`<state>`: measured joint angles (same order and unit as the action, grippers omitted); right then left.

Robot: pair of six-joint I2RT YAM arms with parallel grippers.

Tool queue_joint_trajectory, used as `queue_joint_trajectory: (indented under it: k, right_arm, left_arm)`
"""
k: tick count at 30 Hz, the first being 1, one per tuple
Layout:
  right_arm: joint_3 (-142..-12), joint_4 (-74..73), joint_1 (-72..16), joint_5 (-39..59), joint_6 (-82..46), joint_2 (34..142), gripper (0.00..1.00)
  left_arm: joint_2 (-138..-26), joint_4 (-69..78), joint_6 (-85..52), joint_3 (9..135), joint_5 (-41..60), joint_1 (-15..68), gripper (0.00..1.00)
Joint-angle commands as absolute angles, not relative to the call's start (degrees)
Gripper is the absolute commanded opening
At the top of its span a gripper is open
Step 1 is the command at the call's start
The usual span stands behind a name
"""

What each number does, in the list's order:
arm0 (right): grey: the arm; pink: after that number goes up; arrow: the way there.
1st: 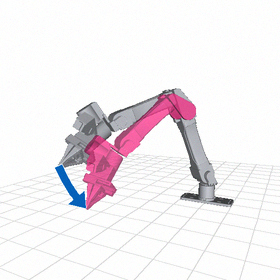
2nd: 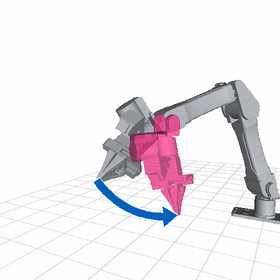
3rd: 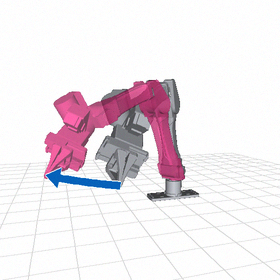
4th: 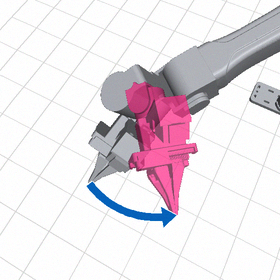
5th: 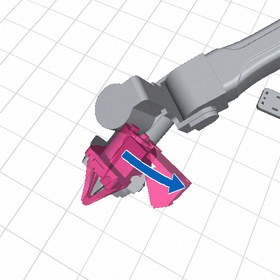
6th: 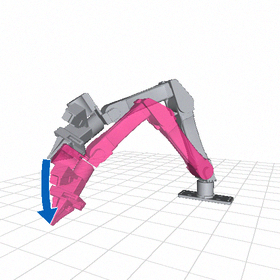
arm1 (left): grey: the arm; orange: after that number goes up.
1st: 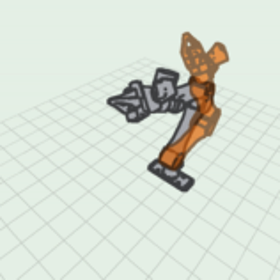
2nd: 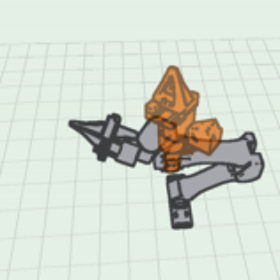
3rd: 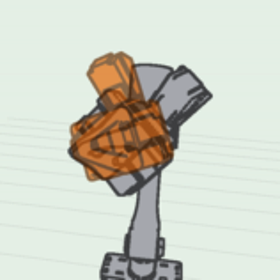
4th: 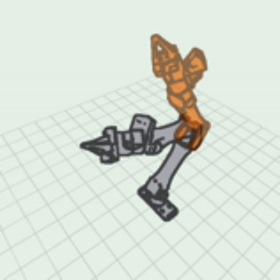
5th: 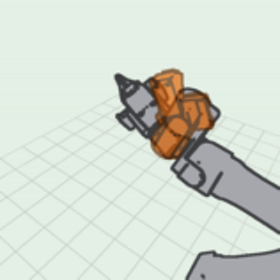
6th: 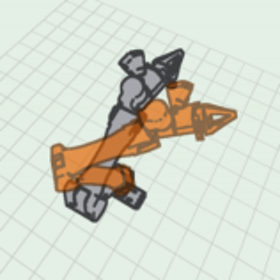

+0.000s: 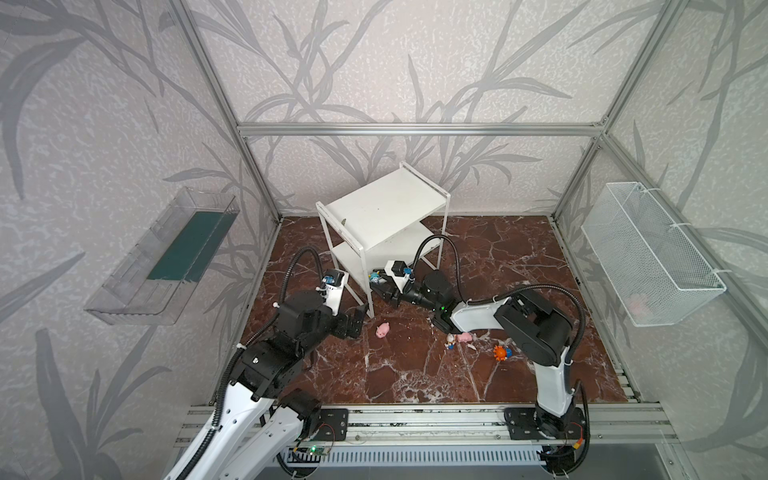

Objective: Place and organize the plastic toys onto the shelf
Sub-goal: 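Set the teal Doraemon figurine on the lower shelf and open the right gripper, then withdraw the right gripper from the shelf toward the floor toys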

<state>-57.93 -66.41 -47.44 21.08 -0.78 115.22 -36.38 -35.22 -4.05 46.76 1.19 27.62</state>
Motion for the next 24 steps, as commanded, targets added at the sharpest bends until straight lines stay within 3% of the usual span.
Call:
queue_joint_trajectory:
  k: [1, 17, 24]
  right_arm:
    - [-55.8, -58.6, -47.1, 19.2, -0.6, 115.4, 0.46]
    - [-52.5, -58.5, -46.3, 19.5, -0.6, 111.5, 0.65]
    - [-46.9, -53.2, -46.3, 17.6, 1.2, 103.2, 0.7]
  left_arm:
    - [-35.9, -34.6, -3.7, 46.3, 1.6, 27.2, 0.99]
    - [-36.5, -34.3, -3.8, 46.4, 2.5, 26.7, 0.99]
    - [-36.5, -34.2, -3.8, 46.3, 2.6, 26.6, 0.99]
